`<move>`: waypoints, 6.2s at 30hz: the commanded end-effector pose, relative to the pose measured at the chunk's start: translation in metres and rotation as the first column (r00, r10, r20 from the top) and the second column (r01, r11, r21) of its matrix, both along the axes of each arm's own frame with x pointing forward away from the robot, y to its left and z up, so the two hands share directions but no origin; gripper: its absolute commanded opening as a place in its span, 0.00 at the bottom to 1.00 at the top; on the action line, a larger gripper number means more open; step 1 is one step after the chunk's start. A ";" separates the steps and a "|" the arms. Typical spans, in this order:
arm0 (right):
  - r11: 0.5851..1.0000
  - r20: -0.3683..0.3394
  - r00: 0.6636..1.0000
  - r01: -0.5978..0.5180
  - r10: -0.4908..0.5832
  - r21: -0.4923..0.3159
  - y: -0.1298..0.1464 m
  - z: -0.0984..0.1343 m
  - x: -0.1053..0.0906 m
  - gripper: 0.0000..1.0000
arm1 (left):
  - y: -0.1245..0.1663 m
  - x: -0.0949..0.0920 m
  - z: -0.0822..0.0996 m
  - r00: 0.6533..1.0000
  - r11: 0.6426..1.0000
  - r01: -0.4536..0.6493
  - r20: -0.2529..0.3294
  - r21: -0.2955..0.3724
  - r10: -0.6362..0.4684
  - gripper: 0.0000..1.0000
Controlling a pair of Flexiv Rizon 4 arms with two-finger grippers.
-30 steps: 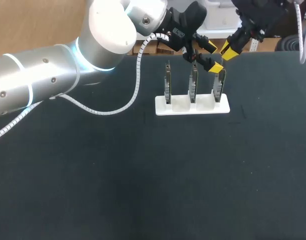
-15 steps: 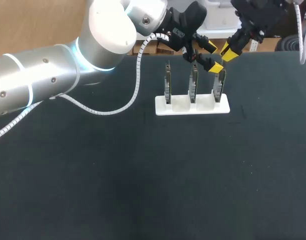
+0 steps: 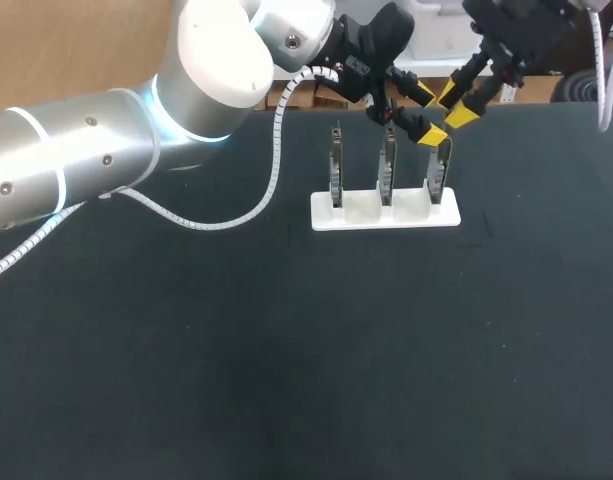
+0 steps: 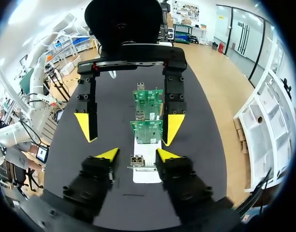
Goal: Pick up the optical module with the left hand, and insert it into the network port with the right hand.
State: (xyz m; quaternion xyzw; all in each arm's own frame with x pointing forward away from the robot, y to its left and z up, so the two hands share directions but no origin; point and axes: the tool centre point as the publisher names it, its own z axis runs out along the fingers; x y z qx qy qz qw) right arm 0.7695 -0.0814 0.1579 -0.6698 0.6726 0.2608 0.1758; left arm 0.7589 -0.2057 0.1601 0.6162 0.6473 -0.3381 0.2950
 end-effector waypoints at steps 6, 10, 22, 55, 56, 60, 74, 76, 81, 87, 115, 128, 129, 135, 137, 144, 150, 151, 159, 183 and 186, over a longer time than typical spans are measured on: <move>0.996 0.015 0.998 0.062 -0.063 0.069 -0.010 0.008 -0.007 1.00 | -0.001 0.002 0.000 1.000 1.000 0.003 -0.002 0.004 -0.003 1.00; 0.992 0.024 0.996 0.087 -0.090 0.096 -0.018 0.013 -0.009 1.00 | -0.001 0.002 0.000 1.000 1.000 0.003 -0.002 0.004 -0.003 1.00; 0.987 0.051 0.994 0.093 -0.101 0.133 -0.028 0.014 -0.009 0.35 | -0.001 0.002 0.000 1.000 1.000 0.003 -0.002 0.004 -0.003 1.00; 0.983 0.084 0.995 0.044 -0.060 0.178 -0.004 0.017 0.003 0.00 | -0.001 0.002 0.000 1.000 1.000 0.003 -0.002 0.004 -0.003 1.00; 0.983 0.084 0.995 0.043 -0.059 0.180 -0.003 0.017 0.003 0.00 | -0.001 0.002 0.000 1.000 1.000 0.003 -0.002 0.004 -0.003 1.00; 0.982 0.083 0.995 0.038 -0.054 0.184 0.001 0.016 0.004 0.00 | -0.001 0.002 0.000 1.000 1.000 0.003 -0.002 0.004 -0.003 1.00; 0.982 0.056 0.998 0.031 -0.042 0.185 0.007 0.007 0.002 0.00 | -0.001 0.002 0.000 1.000 1.000 0.003 -0.002 0.004 -0.003 1.00; 0.983 0.054 0.998 0.032 -0.042 0.181 0.007 0.006 0.002 0.00 | -0.001 0.002 0.000 1.000 1.000 0.003 -0.002 0.004 -0.003 1.00; 0.983 0.049 0.998 0.034 -0.043 0.179 0.006 0.004 0.001 0.00 | -0.001 0.002 0.000 1.000 1.000 0.003 -0.002 0.004 -0.003 1.00; 0.982 0.042 0.998 0.040 -0.048 0.182 0.006 0.002 0.000 0.00 | -0.001 0.002 0.000 1.000 1.000 0.003 -0.002 0.004 -0.003 1.00; 0.982 0.010 0.999 0.049 -0.052 0.184 0.003 -0.010 0.003 0.00 | -0.001 0.002 0.000 1.000 1.000 0.003 -0.002 0.004 -0.003 1.00; 0.982 -0.006 0.999 0.043 -0.043 0.184 0.006 -0.013 0.002 0.00 | -0.001 0.002 0.000 1.000 1.000 0.003 -0.002 0.004 -0.003 1.00; 0.982 -0.008 0.999 0.043 -0.042 0.183 0.006 -0.014 0.002 0.00 | -0.001 0.002 0.000 1.000 1.000 0.003 -0.002 0.004 -0.003 1.00; 0.983 -0.015 0.999 0.045 -0.043 0.180 0.005 -0.015 0.001 0.00 | -0.001 0.002 0.000 1.000 1.000 0.003 -0.002 0.004 -0.003 1.00; 0.983 -0.017 0.999 0.045 -0.043 0.179 0.006 -0.015 0.001 0.00 | -0.001 0.002 0.000 1.000 1.000 0.003 -0.002 0.004 -0.003 1.00; 0.983 -0.025 0.999 0.047 -0.044 0.176 0.006 -0.017 0.000 0.00 | -0.001 0.002 0.000 1.000 1.000 0.003 -0.002 0.004 -0.003 1.00; 0.983 -0.027 0.999 0.047 -0.043 0.176 0.006 -0.018 0.001 0.00 | -0.001 0.002 0.000 1.000 1.000 0.003 -0.002 0.004 -0.003 1.00; 0.983 -0.027 0.999 0.047 -0.043 0.176 0.006 -0.018 0.001 0.00 | -0.001 0.002 0.000 1.000 1.000 0.003 -0.002 0.004 -0.003 1.00; 0.983 -0.037 0.998 0.048 -0.042 0.179 0.007 -0.022 -0.001 0.00 | -0.001 0.002 0.000 1.000 1.000 0.003 -0.002 0.004 -0.003 1.00; 0.972 -0.005 0.998 0.063 -0.064 0.225 0.005 -0.006 0.000 0.00 | -0.001 0.002 0.000 1.000 1.000 0.003 -0.002 0.004 -0.003 1.00; 0.972 0.009 0.998 0.061 -0.065 0.229 0.005 0.000 0.000 0.00 | -0.001 0.002 0.000 1.000 1.000 0.003 -0.002 0.004 -0.003 1.00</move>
